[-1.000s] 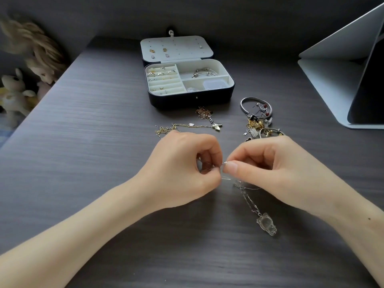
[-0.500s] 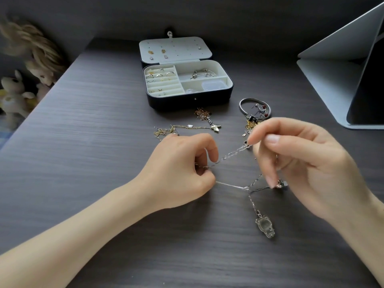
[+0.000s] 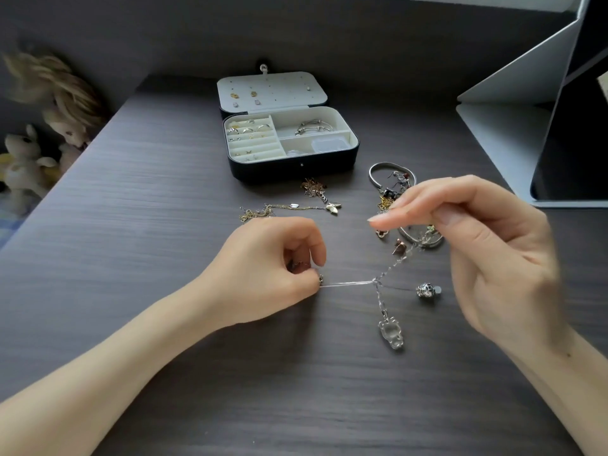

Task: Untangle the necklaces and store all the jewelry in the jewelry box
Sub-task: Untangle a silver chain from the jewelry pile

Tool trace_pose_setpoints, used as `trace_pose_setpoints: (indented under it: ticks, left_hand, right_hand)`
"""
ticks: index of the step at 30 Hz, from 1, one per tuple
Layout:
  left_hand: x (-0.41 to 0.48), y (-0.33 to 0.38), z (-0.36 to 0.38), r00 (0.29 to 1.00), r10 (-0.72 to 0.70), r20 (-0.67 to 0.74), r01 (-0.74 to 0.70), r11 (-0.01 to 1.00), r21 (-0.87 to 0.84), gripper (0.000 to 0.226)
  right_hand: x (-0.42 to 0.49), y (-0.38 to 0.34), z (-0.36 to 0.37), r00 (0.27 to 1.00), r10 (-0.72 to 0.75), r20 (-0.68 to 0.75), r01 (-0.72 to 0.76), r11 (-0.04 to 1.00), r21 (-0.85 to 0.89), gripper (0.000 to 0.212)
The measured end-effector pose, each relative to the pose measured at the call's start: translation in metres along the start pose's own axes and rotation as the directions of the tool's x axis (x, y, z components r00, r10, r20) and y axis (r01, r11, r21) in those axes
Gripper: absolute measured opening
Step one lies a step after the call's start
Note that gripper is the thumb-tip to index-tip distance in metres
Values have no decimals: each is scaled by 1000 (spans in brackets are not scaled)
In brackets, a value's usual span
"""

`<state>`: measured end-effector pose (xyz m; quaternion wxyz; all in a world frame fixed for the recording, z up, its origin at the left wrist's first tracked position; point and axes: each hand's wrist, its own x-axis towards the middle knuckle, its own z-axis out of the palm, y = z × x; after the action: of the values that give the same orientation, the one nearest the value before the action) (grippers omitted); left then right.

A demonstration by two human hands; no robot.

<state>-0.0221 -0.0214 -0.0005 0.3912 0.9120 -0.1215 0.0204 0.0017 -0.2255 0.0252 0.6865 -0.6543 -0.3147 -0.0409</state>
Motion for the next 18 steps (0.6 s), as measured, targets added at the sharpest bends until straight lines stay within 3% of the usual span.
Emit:
trace_pose_setpoints:
  ticks: [7,12,18]
  left_hand:
    - [-4,1,-3,992,-73,-105,76,997,21,13]
    - [-10,5,-11,981,-115,-155,104,991,-81,15]
    - [-34,3,-23,970,-114,-214,107,993,-45,15]
  right_hand:
    - [0,3,-1,1000,16,22,-14,994,-104,22]
    - [-2,-1,-3,994,25,107,2,968,-250,25]
    - [12,-3,6,940,115,322,30,911,-412,26]
